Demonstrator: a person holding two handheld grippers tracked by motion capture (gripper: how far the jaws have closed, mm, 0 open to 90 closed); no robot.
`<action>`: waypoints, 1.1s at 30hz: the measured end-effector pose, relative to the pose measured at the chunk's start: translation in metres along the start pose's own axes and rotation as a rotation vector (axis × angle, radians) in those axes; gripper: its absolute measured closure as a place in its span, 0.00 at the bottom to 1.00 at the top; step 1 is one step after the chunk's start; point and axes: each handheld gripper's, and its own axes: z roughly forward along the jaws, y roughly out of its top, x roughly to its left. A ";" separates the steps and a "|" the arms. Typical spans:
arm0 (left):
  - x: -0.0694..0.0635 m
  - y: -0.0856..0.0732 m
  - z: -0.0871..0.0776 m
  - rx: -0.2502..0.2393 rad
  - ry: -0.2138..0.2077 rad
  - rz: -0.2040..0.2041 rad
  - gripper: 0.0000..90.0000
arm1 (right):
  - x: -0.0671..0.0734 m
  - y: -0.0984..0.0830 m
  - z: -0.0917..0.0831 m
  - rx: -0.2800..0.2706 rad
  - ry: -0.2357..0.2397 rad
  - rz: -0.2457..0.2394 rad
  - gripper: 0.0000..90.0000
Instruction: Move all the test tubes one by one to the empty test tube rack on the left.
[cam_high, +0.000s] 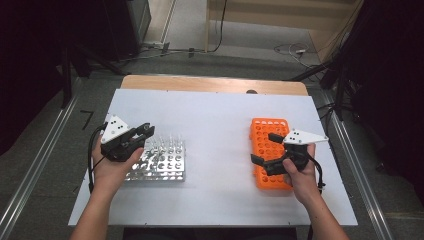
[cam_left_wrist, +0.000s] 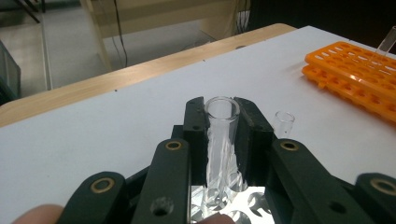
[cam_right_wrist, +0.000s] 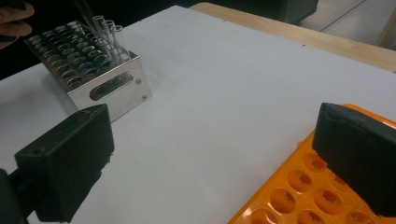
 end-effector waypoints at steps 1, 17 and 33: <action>0.000 -0.001 0.001 0.006 0.001 0.003 0.84 | 0.000 0.000 0.000 0.000 -0.001 0.000 0.00; -0.001 -0.016 0.018 0.110 0.002 -0.023 0.84 | -0.002 0.000 -0.002 -0.005 -0.010 -0.001 0.00; 0.001 -0.018 0.024 0.201 -0.005 -0.042 0.83 | -0.005 0.003 -0.007 -0.025 -0.008 0.009 0.00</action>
